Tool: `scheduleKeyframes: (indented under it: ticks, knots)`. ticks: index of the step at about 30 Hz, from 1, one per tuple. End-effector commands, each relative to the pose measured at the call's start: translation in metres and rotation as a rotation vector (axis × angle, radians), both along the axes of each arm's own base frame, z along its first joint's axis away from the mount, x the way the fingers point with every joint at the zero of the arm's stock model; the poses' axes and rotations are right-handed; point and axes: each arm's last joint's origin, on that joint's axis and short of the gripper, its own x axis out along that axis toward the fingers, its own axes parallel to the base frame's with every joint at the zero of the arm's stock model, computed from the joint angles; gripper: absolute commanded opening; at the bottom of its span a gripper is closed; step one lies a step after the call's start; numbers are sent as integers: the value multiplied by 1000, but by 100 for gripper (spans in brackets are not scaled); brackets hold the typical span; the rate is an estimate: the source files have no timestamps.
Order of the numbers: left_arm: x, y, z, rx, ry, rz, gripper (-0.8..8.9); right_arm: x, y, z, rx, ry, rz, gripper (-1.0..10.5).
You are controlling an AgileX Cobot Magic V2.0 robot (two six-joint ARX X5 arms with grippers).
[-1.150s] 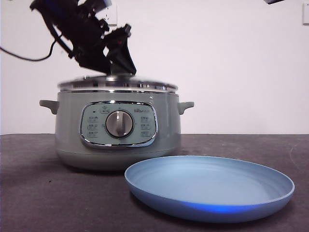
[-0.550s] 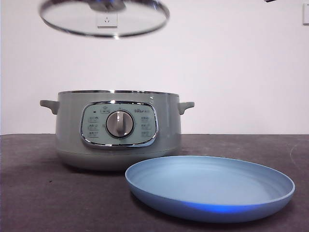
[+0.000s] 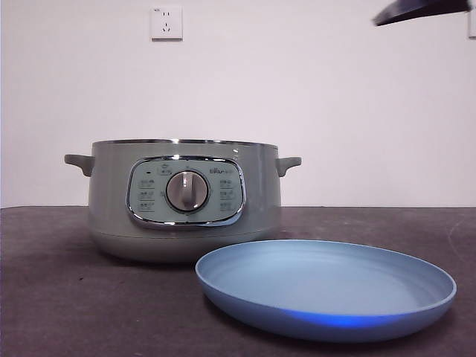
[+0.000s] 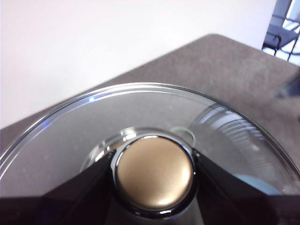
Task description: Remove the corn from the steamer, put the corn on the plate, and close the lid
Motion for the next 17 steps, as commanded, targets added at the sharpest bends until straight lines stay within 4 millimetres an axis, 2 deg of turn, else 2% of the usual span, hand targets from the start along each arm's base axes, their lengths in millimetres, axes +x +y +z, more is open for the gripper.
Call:
scheduleKeyframes:
  ticks: [1,10,17]
  knots:
    - [-14,6,11,-9,-87,-14,-5,12,13,-3,35,7,-7,567]
    - [-59,25,-4,-12,-79,27,-6,47,69,-24,3,-3,1,567]
    - [-102,44,-17,-33,-105,90,-6,79,119,-23,-34,-10,15,567]
